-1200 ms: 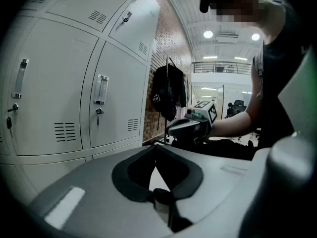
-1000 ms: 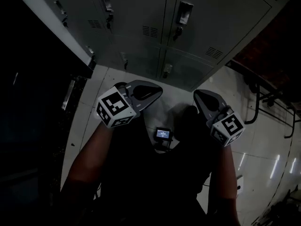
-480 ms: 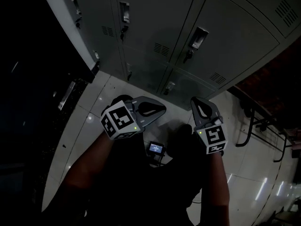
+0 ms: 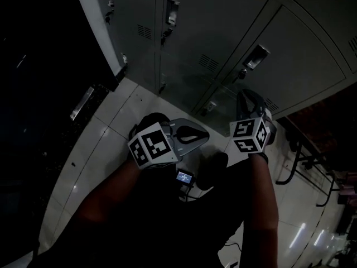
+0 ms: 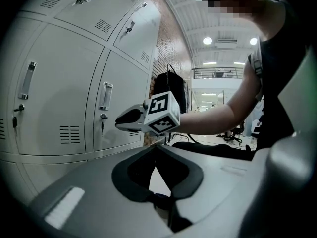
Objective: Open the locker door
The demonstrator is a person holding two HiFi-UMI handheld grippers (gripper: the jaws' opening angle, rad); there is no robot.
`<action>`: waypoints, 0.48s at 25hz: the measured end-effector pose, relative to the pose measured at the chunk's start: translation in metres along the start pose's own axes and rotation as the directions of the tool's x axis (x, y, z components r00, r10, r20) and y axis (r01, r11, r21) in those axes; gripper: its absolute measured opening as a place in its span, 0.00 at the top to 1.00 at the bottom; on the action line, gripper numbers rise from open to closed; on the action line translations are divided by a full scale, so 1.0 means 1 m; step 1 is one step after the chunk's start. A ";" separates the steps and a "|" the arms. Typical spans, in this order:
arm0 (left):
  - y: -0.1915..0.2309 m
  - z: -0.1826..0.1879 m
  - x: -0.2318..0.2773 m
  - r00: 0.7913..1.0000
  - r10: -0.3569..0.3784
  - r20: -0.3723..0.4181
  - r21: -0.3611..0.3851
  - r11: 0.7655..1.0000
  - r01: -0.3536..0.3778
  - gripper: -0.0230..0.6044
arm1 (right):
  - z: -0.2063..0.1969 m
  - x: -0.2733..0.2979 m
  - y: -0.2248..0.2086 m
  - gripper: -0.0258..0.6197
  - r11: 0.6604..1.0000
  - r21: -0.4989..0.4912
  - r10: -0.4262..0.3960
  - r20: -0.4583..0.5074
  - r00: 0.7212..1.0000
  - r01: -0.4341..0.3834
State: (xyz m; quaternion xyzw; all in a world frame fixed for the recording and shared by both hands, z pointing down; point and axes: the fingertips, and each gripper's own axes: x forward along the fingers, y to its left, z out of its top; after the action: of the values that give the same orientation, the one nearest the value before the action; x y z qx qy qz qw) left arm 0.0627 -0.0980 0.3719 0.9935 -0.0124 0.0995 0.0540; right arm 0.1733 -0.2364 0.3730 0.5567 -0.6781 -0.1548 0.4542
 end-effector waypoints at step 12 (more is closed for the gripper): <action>0.000 0.004 -0.004 1.000 -0.009 0.018 -0.005 1.000 0.009 0.95 | 0.011 0.050 -0.018 0.78 0.889 -0.447 -0.175 -0.129 0.976 0.100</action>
State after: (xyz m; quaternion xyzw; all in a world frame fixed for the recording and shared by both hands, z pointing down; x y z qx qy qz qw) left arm 0.0596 -0.0988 0.3675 0.9943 -0.0089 0.0901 0.0570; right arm 0.1771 -0.2900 0.3762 0.4979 -0.5446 -0.2881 0.6103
